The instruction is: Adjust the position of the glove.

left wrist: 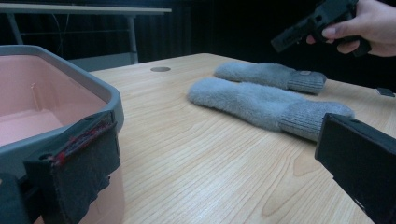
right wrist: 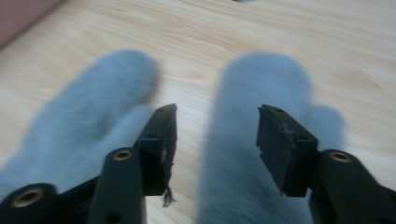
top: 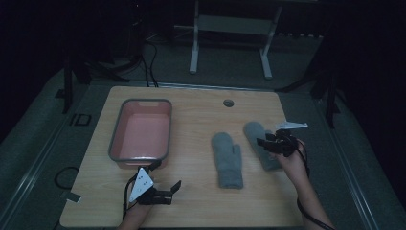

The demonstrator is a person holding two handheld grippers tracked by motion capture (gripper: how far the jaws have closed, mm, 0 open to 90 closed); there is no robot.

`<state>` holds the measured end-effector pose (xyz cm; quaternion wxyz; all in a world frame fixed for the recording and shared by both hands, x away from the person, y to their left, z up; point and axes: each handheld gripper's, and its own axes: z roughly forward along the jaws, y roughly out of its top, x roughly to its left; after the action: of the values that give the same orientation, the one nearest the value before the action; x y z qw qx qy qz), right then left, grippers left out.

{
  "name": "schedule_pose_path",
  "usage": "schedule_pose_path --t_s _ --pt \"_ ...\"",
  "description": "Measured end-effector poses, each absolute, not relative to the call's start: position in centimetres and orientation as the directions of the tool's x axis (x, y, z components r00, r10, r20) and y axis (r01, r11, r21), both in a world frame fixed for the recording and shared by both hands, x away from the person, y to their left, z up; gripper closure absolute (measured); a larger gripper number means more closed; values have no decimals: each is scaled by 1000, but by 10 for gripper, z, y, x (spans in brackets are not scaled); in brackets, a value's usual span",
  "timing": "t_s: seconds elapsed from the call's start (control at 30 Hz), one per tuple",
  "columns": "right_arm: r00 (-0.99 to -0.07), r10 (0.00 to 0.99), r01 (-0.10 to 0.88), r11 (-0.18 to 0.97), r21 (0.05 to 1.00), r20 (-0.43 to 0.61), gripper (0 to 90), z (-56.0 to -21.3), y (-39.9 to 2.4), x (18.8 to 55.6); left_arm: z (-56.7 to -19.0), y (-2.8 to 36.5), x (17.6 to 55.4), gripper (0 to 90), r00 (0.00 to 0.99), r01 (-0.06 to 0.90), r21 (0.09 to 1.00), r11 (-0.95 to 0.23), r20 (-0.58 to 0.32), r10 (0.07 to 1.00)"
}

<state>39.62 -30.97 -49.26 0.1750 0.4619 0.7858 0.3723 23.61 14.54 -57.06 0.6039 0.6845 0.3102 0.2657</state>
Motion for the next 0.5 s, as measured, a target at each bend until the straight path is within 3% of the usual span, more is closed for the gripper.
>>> schedule_pose_path --t_s 0.37,0.5 --pt "-420 906 668 276 691 44 453 -529 -315 410 -571 145 236 2 666 105 992 -73 -15 746" --pt "-415 909 656 319 684 -26 520 -542 -307 406 -571 146 236 2 666 106 992 -72 -17 746"
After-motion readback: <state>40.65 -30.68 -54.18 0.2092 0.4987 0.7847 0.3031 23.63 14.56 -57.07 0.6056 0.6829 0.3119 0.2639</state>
